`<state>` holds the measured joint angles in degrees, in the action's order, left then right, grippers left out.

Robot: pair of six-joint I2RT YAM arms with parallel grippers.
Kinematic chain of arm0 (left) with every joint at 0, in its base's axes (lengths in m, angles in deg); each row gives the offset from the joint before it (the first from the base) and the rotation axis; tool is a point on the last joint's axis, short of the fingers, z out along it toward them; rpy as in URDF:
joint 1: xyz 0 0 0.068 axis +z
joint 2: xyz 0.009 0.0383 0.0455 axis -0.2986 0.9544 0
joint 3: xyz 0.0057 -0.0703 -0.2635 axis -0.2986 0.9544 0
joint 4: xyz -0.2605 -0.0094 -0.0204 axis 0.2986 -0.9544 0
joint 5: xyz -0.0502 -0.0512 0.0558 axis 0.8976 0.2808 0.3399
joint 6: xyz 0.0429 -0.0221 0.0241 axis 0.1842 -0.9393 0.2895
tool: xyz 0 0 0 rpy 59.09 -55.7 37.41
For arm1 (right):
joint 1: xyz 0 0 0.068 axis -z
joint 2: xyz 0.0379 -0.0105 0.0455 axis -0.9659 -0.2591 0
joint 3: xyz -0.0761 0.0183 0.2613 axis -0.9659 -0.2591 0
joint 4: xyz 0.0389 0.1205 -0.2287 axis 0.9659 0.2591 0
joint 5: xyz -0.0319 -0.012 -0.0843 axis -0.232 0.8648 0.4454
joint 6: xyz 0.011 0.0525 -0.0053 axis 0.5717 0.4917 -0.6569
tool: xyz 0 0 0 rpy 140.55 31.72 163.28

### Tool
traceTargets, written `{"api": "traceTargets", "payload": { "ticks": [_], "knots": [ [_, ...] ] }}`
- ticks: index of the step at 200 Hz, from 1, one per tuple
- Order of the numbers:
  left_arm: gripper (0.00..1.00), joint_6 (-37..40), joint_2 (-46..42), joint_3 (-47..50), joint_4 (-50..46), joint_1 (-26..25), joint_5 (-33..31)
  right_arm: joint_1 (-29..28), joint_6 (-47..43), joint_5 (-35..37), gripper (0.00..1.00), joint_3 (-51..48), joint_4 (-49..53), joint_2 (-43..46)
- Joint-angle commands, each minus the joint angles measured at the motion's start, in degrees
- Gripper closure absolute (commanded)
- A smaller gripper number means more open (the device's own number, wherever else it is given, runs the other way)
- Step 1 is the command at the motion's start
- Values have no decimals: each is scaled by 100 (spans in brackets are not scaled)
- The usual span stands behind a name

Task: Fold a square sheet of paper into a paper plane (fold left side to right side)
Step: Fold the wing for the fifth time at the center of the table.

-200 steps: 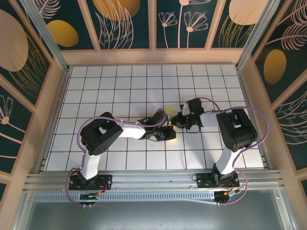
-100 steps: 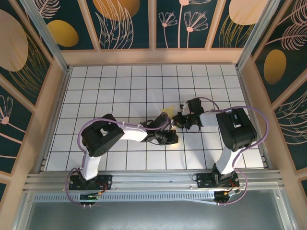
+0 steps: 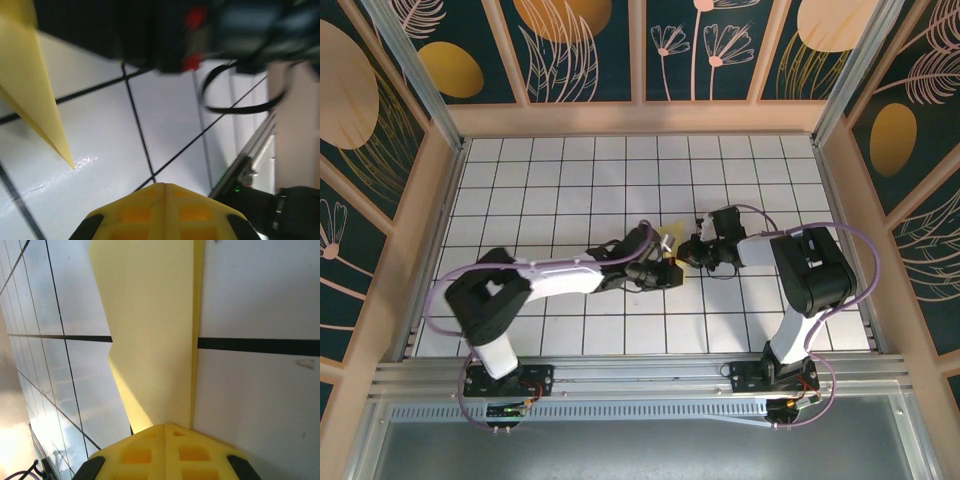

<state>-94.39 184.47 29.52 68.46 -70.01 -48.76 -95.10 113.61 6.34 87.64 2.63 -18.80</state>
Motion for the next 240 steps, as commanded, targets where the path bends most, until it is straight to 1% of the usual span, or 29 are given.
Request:
{"api": "traceTargets", "payload": {
  "ticks": [1, 24, 29, 42, 76, 82, 135, 168, 211, 240],
  "knots": [
    [97, 124, -224, 228, -219, 292, -102, -162, 250, 223, 100, -227, 243, 61],
    [98, 176, -2, 88, -133, 334, 37, -257, 471, 267, 100, -358, 75, 166],
    [98, 140, 210, 64, -68, 334, 81, -280, 521, 278, 100, -381, 43, 188],
    [98, 64, 416, 32, 121, 334, 145, -333, 620, 335, 100, -457, -32, 231],
    [99, 129, 803, -70, -34, 334, -21, -363, 717, 420, 100, -531, -103, 297],
    [100, 133, 870, -238, -19, 334, 6, -372, 716, 414, 100, -522, -101, 296],
    [100, 43, 1125, -247, 204, 325, 155, -456, 739, 404, 100, -469, -105, 245],
    [100, 138, 1301, -338, -70, 308, -14, -480, 743, 394, 100, -370, -90, 264],
    [100, 158, 1539, -359, -284, 257, -175, -473, 639, 430, 100, -35, 181, 423],
    [100, 207, 1582, -326, -429, 241, -300, -336, 434, 439, 100, 310, 423, 456]
  ]
}}
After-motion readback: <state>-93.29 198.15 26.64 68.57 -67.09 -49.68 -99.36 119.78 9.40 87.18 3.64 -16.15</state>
